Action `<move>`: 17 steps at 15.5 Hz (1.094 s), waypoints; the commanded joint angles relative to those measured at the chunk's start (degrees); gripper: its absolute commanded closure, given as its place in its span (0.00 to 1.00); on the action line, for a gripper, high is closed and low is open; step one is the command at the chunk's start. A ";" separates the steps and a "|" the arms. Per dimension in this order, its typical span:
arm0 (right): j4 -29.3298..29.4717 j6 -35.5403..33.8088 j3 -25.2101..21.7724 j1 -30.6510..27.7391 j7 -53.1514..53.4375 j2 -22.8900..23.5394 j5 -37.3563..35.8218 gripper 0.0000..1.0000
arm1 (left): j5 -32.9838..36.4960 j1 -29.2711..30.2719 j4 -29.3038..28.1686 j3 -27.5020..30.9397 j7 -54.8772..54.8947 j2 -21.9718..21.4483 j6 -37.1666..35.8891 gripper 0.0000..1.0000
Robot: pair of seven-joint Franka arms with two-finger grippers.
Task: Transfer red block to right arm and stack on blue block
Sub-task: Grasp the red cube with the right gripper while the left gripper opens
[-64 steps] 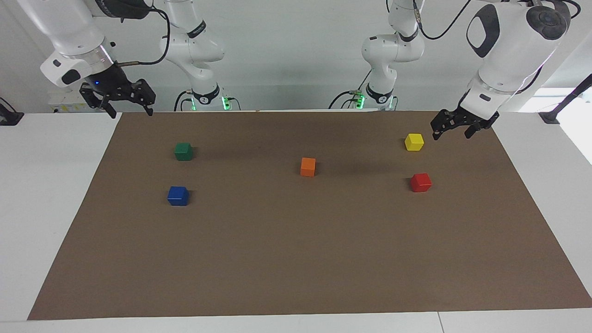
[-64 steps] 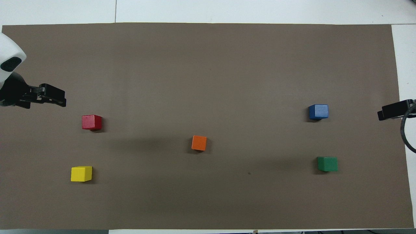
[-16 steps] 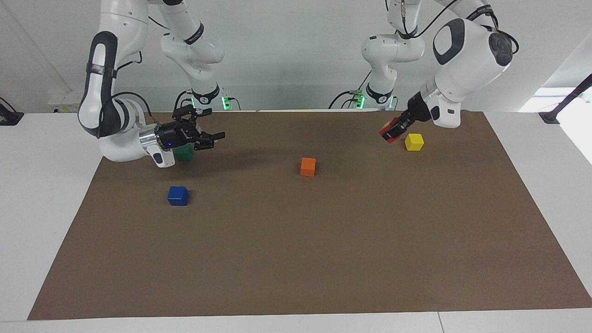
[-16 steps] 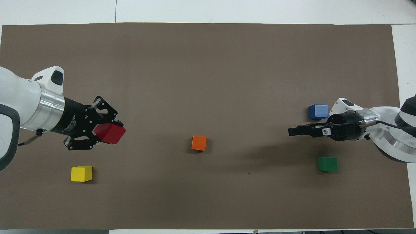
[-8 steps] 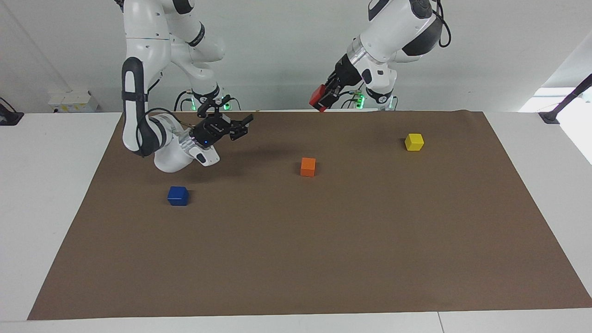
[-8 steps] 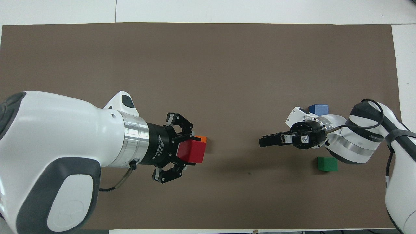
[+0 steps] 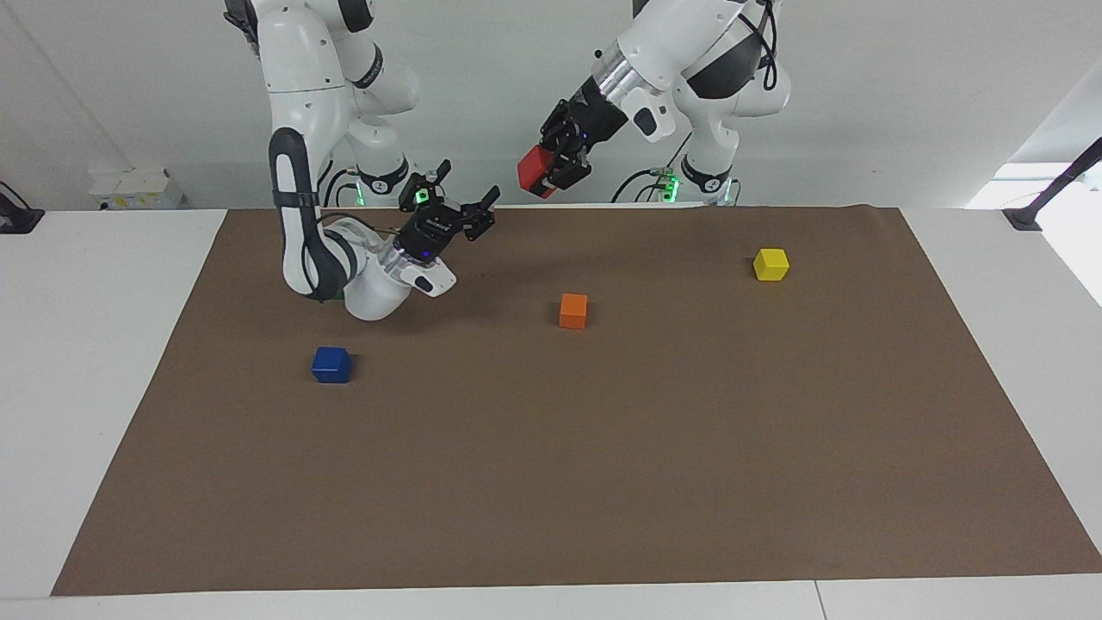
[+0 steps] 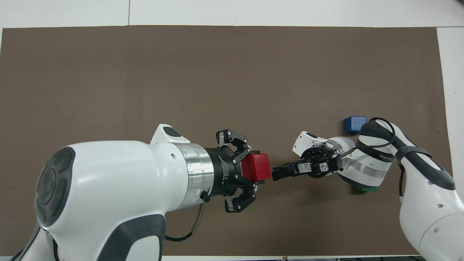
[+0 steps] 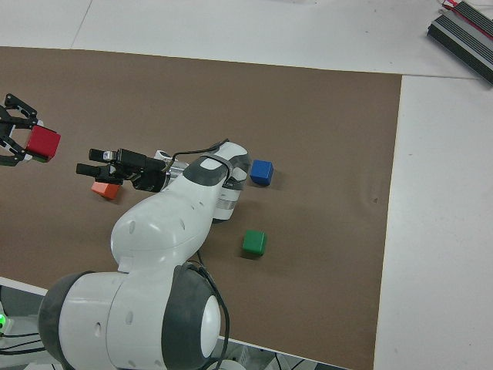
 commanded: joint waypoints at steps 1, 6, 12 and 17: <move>-0.24 -0.33 0.32 1.86 0.86 1.14 4.53 0.00 | -1.40 -3.00 -2.51 0.59 -3.47 -1.59 2.97 1.00; 0.11 0.90 0.40 5.47 0.60 1.05 8.42 0.00 | -1.05 -6.52 -5.86 0.42 -4.80 -1.95 9.22 1.00; -0.15 1.87 0.32 5.56 -1.33 0.88 7.72 0.99 | -0.88 -6.17 -6.12 0.42 -5.06 -1.95 9.39 1.00; -0.24 3.54 0.32 7.40 -4.33 0.44 7.71 1.00 | -0.70 -5.56 -6.30 0.51 -4.45 -1.95 9.30 0.73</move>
